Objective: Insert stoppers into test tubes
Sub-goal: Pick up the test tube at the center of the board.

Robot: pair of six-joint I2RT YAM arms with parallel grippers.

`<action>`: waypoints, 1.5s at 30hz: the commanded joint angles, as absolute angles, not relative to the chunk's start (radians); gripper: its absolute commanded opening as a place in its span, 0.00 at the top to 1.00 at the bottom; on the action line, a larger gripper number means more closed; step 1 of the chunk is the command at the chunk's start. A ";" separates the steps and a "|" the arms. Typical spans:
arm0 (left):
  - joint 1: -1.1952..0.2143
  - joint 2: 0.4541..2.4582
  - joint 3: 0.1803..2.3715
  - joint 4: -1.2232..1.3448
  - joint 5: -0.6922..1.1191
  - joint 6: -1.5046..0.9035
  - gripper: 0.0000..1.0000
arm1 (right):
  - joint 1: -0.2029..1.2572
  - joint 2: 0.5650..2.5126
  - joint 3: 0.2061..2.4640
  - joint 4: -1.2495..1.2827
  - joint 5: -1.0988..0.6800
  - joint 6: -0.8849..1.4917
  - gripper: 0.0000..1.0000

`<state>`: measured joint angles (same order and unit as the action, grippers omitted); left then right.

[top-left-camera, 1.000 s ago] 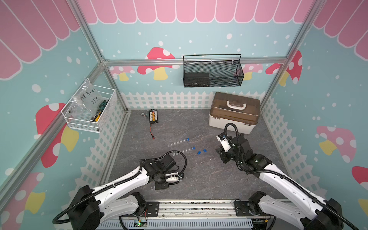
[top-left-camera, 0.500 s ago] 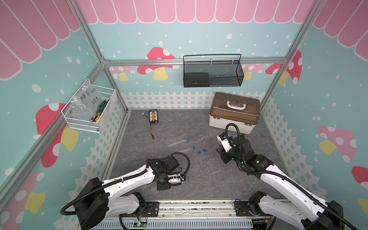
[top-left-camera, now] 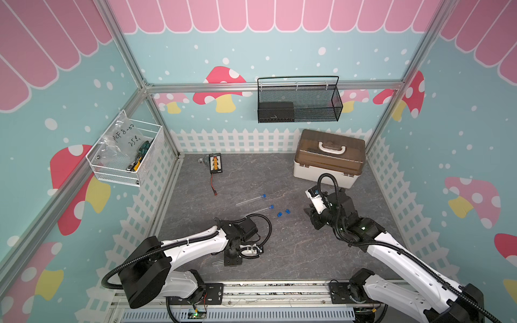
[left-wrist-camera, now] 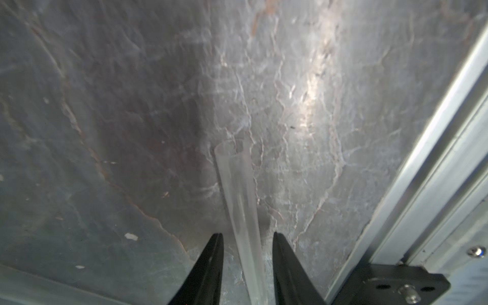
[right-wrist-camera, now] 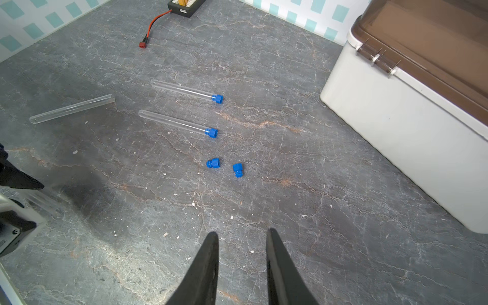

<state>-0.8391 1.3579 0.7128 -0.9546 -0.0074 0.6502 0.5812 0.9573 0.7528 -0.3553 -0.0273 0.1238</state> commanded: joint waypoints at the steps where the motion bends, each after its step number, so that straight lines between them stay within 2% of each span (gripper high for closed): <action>1: -0.847 1.378 0.745 -0.982 -0.012 0.638 0.66 | 0.575 0.939 0.746 -0.374 -0.031 0.111 0.70; 11: -0.858 1.441 0.781 -1.003 -0.022 0.641 0.71 | 0.574 0.938 0.747 -0.378 -0.030 0.106 0.70; 33: -0.890 1.562 0.850 -0.970 -0.058 0.605 0.74 | 0.575 0.917 0.746 -0.398 -0.017 0.093 0.70; 45: -0.896 1.557 0.889 -0.937 -0.051 0.591 0.82 | 0.575 0.896 0.744 -0.406 0.009 0.091 0.71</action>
